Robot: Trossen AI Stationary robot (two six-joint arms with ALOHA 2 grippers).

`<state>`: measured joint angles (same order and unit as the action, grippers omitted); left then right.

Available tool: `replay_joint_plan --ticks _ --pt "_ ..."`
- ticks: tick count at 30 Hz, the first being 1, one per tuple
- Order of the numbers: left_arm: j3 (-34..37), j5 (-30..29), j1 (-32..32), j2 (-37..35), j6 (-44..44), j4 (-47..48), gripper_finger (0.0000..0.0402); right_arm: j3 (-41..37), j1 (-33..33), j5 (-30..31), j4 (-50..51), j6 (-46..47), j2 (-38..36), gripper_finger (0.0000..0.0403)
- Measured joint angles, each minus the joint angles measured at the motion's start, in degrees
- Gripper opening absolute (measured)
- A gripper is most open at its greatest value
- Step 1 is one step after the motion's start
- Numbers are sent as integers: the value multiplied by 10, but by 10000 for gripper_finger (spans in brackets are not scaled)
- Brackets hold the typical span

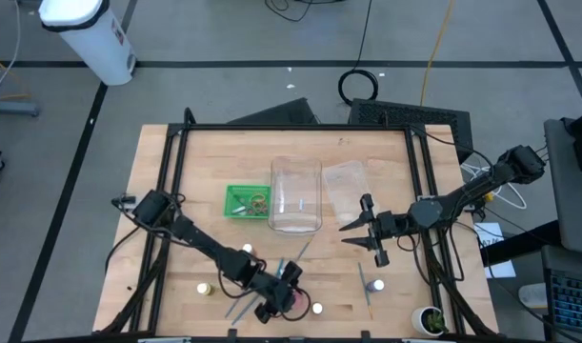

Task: Pick & Place Paint Supplies
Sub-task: Put the pink scissors into the green bin

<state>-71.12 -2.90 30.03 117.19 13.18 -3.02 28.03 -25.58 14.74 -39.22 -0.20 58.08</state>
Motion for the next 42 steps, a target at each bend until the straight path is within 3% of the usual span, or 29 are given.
replay_joint_plan --ticks 11,19,28,35,39,42 --pt "0 -6 -10 14 32 32 253 0 0 0 -5 -9 0 114" --pt "0 -137 -32 15 7 -3 253 0 0 0 -9 -9 0 114" --pt "0 -168 -64 3 -50 -44 253 0 0 0 -8 -5 0 114" --pt "0 -147 -58 -132 -166 8 253 0 -5 -40 -76 26 56 114" --pt "0 -212 -27 -226 -178 67 253 11 -22 -23 -166 27 120 114" --pt "13 -273 12 -283 -136 71 253 59 -37 44 -112 27 160 114"
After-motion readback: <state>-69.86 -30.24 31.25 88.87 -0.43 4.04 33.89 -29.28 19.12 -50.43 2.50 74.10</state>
